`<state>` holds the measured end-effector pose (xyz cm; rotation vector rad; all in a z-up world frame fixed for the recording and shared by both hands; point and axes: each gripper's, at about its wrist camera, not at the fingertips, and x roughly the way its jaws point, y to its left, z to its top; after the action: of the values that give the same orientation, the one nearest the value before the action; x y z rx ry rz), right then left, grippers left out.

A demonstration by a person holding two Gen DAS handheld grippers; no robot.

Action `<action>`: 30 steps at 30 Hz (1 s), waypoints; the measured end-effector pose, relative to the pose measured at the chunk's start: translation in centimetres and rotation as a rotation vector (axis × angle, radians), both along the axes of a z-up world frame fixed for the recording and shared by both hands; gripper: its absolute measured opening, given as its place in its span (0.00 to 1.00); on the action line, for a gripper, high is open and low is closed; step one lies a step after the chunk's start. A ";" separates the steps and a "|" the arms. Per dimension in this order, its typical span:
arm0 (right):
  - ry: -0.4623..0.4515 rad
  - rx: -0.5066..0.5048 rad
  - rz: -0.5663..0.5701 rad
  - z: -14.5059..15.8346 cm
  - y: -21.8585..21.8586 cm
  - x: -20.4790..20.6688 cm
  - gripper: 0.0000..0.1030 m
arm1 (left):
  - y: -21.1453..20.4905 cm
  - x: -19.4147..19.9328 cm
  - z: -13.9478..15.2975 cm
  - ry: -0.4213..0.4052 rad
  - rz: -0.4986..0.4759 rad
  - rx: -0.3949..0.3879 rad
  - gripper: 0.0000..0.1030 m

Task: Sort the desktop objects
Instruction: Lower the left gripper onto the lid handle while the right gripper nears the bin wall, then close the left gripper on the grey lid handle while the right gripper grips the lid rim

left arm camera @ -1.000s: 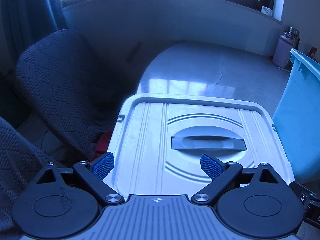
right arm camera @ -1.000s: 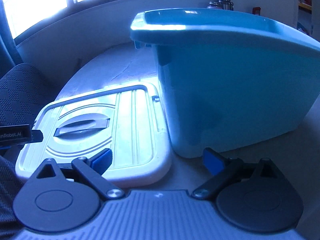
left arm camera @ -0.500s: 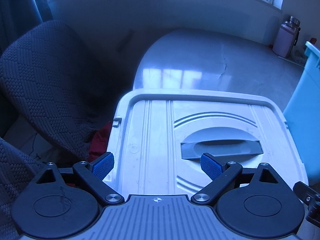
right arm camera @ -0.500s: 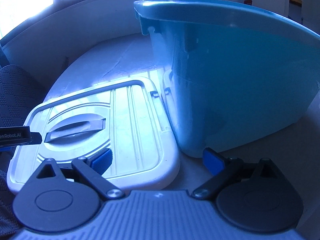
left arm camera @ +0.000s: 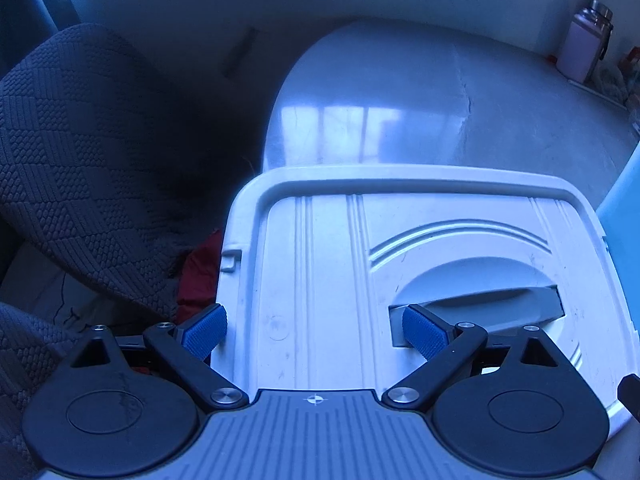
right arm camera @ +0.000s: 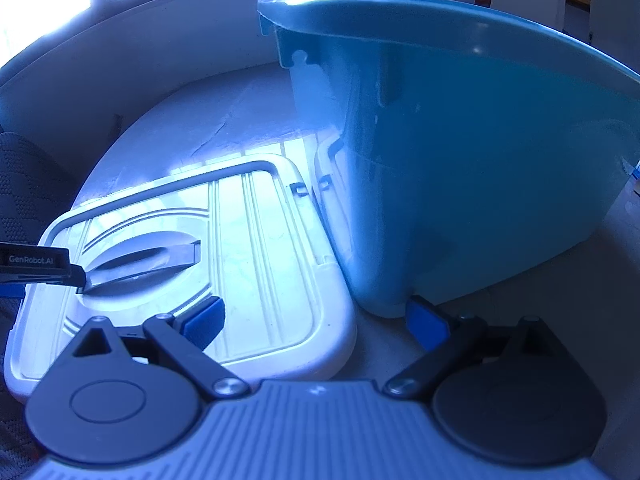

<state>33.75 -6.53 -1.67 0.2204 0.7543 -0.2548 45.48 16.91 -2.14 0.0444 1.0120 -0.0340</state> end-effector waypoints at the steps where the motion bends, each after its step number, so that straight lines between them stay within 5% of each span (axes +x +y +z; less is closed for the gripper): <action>1: -0.001 0.001 -0.001 0.1 -0.1 0.0 0.94 | 0.1 0.0 0.1 0.011 0.003 0.005 0.94; 9: 0.004 0.001 0.002 0.1 0.1 0.1 0.94 | 2.2 0.7 -0.3 0.063 0.018 -0.084 0.99; 18: 0.010 -0.010 0.005 0.2 0.1 -0.2 0.94 | 6.2 1.4 -2.4 0.145 0.082 -0.374 1.00; 30: 0.002 -0.024 0.007 0.4 0.0 -0.3 0.94 | 5.0 1.0 -0.6 0.107 -0.041 -0.253 1.00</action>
<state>33.47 -6.48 -1.23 0.1948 0.7538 -0.2577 46.52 21.95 -2.77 -0.1699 1.1072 -0.2032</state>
